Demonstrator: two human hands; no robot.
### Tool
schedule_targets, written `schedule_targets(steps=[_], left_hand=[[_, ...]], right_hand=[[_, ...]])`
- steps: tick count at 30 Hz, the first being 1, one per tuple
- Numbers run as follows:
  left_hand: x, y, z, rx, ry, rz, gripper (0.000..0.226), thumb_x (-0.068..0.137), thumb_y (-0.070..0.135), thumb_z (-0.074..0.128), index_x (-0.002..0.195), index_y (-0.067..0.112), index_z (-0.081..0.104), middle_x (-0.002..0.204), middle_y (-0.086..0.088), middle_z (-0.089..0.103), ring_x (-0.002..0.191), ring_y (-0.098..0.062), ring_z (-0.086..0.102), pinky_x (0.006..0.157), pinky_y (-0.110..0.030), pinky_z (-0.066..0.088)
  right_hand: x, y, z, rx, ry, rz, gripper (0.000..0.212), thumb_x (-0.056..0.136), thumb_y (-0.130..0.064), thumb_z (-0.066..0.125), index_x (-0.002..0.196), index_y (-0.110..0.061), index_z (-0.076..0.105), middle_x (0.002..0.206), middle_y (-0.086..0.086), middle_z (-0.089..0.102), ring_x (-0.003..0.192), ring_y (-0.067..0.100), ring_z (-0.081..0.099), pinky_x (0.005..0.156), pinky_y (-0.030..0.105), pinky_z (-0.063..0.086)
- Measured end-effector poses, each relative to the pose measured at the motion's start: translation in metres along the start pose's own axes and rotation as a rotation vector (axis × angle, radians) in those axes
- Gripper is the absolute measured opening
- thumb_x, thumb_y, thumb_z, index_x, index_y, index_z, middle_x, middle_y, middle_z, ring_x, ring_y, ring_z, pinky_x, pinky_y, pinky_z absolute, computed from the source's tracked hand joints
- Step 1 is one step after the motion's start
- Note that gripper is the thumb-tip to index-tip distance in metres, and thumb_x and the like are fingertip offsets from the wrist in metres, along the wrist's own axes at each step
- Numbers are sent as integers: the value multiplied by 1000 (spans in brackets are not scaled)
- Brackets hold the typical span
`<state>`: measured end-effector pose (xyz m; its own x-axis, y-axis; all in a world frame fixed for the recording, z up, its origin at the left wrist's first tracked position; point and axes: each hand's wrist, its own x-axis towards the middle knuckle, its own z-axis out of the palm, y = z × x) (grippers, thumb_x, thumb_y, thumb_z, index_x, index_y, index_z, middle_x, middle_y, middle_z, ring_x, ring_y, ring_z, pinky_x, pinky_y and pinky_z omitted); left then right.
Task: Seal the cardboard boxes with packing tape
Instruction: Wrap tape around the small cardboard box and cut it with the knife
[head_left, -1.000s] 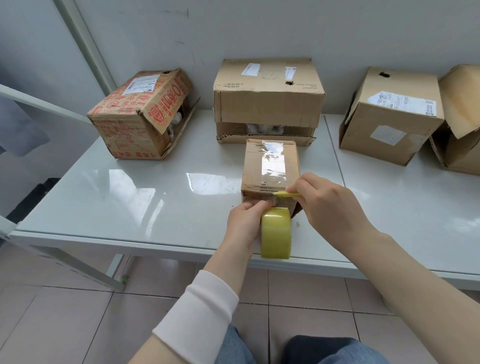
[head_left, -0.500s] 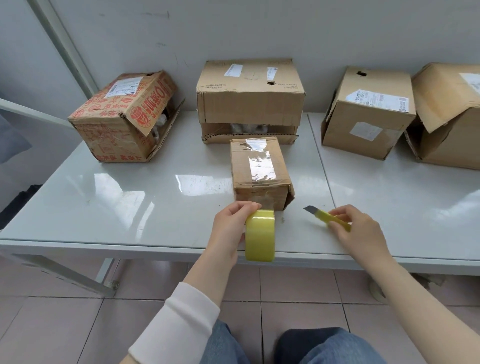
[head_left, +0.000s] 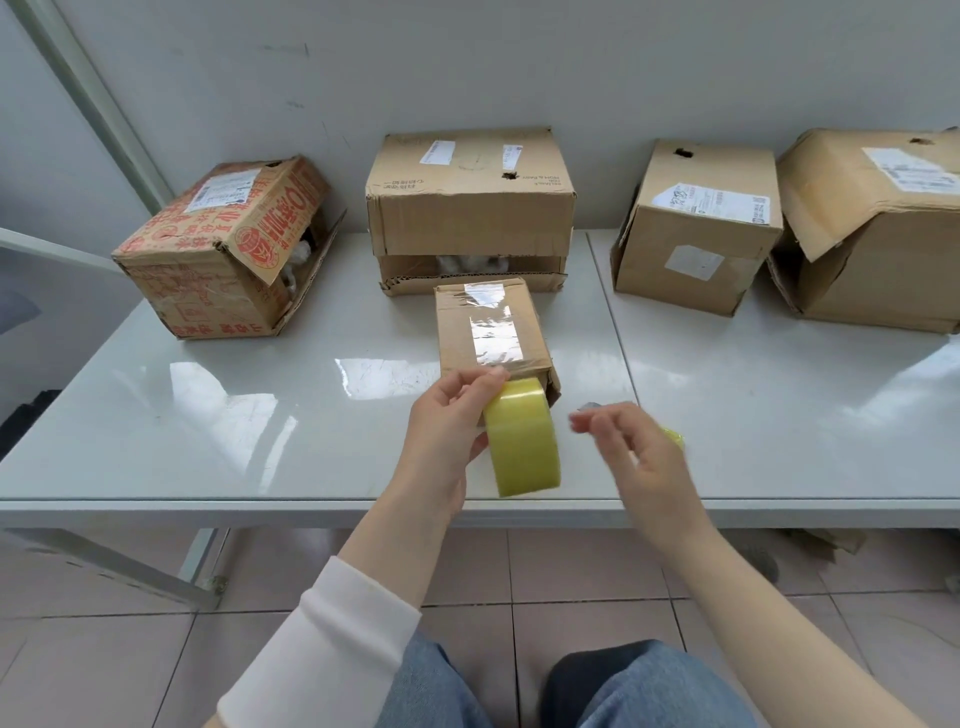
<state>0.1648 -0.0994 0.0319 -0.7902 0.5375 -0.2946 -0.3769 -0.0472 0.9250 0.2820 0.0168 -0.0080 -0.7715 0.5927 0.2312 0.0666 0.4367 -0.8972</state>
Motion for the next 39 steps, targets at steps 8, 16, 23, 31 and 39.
schedule_targets(steps=[8, 16, 23, 31, 39], left_hand=[[2, 26, -5, 119, -68, 61, 13, 85, 17, 68, 76, 17, 59, 72, 5, 61, 57, -1, 58, 60, -24, 51], [12, 47, -18, 358, -127, 196, 11, 80, 12, 73, 79, 13, 62, 77, -1, 67, 74, -13, 61, 80, -32, 53], [35, 63, -14, 530, -74, 434, 10, 78, 12, 76, 78, 21, 71, 76, -1, 71, 71, -11, 63, 80, -28, 54], [60, 113, -3, 561, -93, 613, 12, 77, 9, 76, 75, 19, 72, 70, 4, 71, 69, -8, 66, 73, -21, 56], [113, 149, 8, 487, -143, 443, 5, 80, 16, 74, 79, 16, 69, 66, 7, 70, 67, -3, 66, 74, -20, 56]], right_hand=[[-9, -28, 15, 28, -288, -35, 32, 77, -46, 54, 101, -27, 64, 95, -10, 69, 94, 6, 59, 81, 17, 46], [-1, -40, 12, 0, -338, -42, 12, 87, -26, 60, 99, -25, 62, 94, -5, 69, 91, 7, 59, 78, 15, 46], [12, -57, 16, 59, -178, -43, 24, 80, -47, 53, 93, -29, 61, 87, 1, 71, 86, 21, 64, 79, 35, 51], [42, -86, 12, 151, -63, 29, 28, 83, -43, 51, 70, -20, 59, 60, -10, 61, 53, -1, 57, 48, 10, 40], [64, -71, -5, 49, -318, 76, 26, 81, -36, 61, 101, -21, 61, 88, -5, 73, 83, 5, 67, 72, 22, 55]])
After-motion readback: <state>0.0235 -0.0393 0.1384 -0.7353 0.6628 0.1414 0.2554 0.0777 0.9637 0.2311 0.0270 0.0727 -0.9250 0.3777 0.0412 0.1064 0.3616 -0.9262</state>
